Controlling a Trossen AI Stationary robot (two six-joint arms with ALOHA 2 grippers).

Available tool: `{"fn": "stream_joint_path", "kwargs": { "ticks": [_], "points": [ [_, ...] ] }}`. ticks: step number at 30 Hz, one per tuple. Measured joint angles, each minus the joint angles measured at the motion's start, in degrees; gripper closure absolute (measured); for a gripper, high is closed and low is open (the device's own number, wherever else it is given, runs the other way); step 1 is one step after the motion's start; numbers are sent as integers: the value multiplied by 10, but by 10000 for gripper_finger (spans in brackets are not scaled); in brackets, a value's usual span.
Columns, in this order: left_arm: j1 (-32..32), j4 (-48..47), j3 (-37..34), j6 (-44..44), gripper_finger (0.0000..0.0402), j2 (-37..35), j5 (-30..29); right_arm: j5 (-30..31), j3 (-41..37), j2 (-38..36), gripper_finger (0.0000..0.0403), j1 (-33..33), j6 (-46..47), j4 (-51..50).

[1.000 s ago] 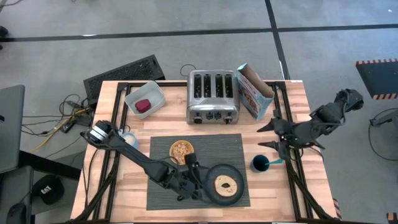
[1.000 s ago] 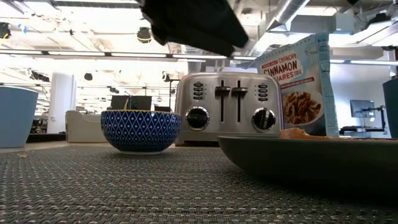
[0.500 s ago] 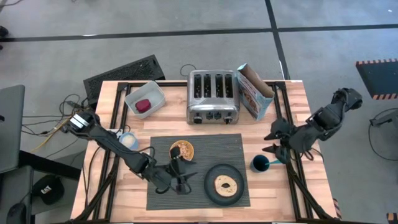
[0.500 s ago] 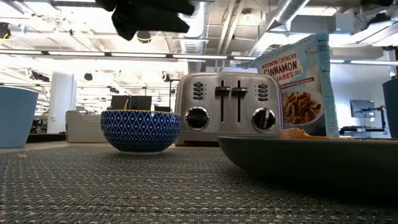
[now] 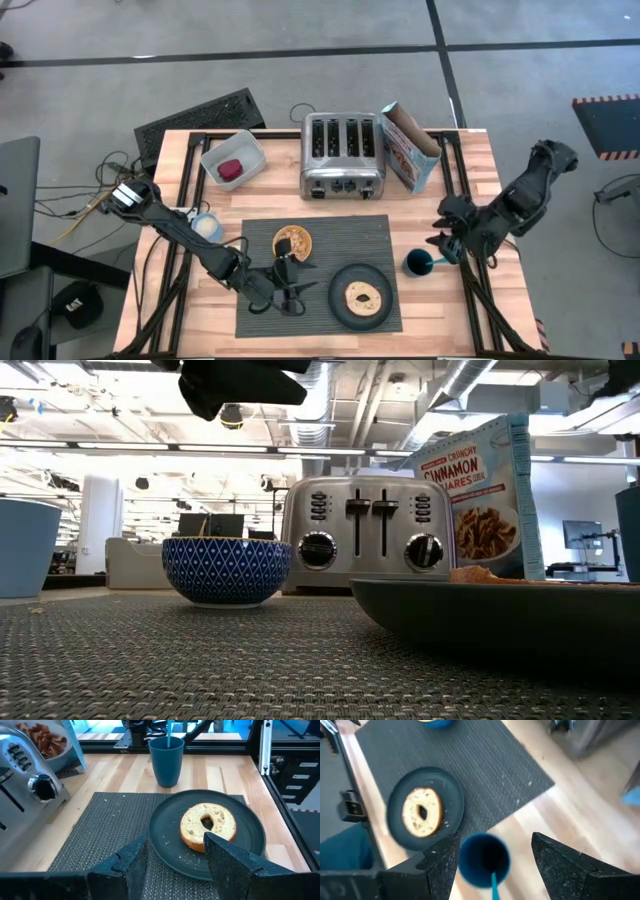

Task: Arrange a breakfast setting
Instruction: Put the apple on the gray place mat to the right side of the yellow bowl

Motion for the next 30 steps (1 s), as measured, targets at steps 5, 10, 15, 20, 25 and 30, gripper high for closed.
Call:
{"fn": "stream_joint_path", "kwargs": {
  "ticks": [5, 10, 15, 20, 25, 30],
  "points": [
    [24, -68, 35, 20, 203, -13, -37, 41, 0, 28, 127, -11, -85, 36],
    [78, -206, 93, 6, 130, -55, -40, 67, 0, 57, 127, -32, -185, 82],
    [171, -454, 153, -68, 69, -98, -36, 78, 0, 82, 127, -48, -266, 105],
    [290, -595, 170, -80, 61, -128, -2, 80, 0, 97, 127, -64, -316, 107],
    [423, -688, 170, -53, 61, -132, 69, 80, 0, 98, 127, -70, -324, 98],
    [543, -742, 170, 4, 61, -129, 103, 80, 0, 98, 127, -70, -322, 88]
  ]
}}
